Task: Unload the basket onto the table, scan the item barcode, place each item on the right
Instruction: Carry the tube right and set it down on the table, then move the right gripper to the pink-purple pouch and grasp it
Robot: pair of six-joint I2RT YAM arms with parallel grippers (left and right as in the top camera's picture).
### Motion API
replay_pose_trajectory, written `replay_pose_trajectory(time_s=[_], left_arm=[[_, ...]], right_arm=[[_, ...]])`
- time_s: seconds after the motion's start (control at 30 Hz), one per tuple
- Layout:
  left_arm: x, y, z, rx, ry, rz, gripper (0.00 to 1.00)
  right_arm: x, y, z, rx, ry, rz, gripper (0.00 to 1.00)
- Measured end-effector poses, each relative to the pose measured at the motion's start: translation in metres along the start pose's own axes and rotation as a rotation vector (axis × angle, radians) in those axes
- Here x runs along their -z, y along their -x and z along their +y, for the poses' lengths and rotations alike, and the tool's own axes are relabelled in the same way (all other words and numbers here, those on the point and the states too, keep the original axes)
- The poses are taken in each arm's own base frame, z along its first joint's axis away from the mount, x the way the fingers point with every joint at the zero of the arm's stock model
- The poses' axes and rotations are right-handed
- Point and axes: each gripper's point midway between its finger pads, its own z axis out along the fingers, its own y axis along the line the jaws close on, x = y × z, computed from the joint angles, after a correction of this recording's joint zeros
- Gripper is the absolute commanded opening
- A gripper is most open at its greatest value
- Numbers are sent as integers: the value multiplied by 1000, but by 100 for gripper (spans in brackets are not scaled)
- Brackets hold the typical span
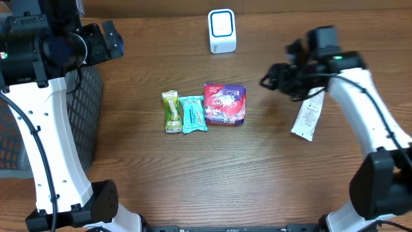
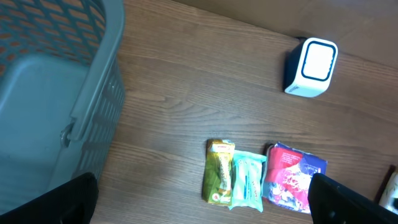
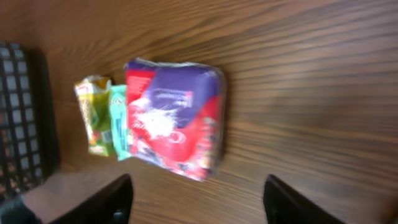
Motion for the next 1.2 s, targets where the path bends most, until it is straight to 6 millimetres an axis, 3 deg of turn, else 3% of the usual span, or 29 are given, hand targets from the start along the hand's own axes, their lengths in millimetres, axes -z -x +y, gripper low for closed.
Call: replay_pose_trajectory(time_s=[0.27, 0.43, 0.87, 1.07, 1.2], left_arm=[[0, 0, 0, 0, 0, 0, 100], [0, 0, 0, 0, 0, 0, 100], [0, 0, 0, 0, 0, 0, 100], [0, 0, 0, 0, 0, 0, 100], [0, 0, 0, 0, 0, 0, 100]], right_arm=[[-65, -15, 78, 95, -12, -54, 55], [-96, -27, 109, 156, -11, -86, 54], [-148, -45, 124, 209, -8, -72, 49], [-163, -62, 132, 236, -2, -43, 30], [-173, -64, 125, 229, -20, -33, 21]])
